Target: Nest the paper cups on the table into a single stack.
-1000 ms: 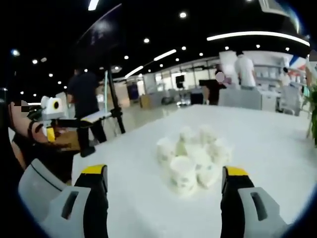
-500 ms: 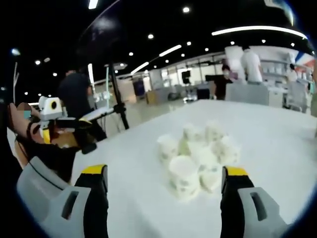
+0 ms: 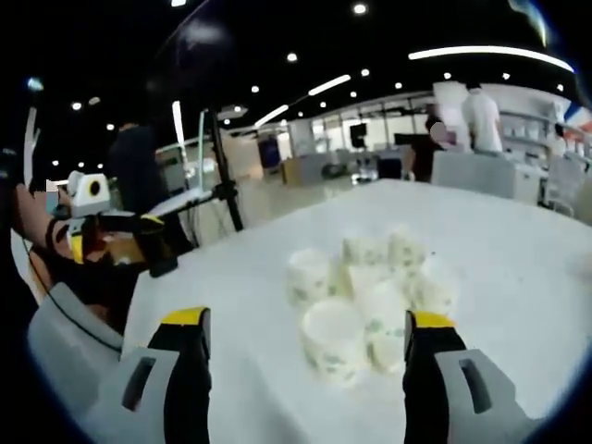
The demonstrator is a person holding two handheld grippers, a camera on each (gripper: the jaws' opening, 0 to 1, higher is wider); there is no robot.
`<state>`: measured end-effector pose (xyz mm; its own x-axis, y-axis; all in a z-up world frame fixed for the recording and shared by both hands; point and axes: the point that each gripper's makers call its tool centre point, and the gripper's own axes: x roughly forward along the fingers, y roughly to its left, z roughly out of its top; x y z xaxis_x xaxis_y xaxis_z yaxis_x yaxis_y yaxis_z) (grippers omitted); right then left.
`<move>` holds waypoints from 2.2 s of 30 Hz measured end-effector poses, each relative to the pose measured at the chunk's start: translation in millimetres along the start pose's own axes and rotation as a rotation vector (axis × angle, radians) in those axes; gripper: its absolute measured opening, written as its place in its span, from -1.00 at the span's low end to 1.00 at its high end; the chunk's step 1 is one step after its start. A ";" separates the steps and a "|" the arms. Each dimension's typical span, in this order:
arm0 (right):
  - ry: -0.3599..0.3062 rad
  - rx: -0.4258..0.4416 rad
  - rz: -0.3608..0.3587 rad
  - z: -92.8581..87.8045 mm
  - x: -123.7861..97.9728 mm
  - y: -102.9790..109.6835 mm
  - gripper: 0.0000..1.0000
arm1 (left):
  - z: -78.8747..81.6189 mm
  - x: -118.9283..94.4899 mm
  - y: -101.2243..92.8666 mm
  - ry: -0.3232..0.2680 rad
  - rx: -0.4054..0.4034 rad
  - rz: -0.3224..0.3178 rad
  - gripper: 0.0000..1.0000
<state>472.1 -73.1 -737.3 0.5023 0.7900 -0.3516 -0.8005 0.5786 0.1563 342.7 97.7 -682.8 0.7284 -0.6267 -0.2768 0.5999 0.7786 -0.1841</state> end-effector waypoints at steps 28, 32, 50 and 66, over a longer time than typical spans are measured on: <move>0.089 -0.023 0.051 -13.3 26.7 -8.1 0.33 | -2.6 -2.8 -2.7 0.008 -0.005 0.016 0.95; 0.103 -0.030 0.054 -15.4 28.6 -8.0 0.27 | -4.6 -4.6 -2.4 0.009 -0.007 0.021 0.95; 0.154 -0.065 0.064 -26.5 36.5 -10.9 -0.03 | -6.6 -9.3 0.4 0.012 -0.015 0.033 0.94; 0.166 -0.087 0.071 -28.1 40.7 -14.3 -0.23 | -7.7 -12.8 1.1 0.014 -0.018 0.046 0.93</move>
<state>494.9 -54.9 -779.8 0.3886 0.7797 -0.4910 -0.8610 0.4971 0.1079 331.5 106.8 -686.7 0.7501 -0.5900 -0.2988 0.5600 0.8070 -0.1877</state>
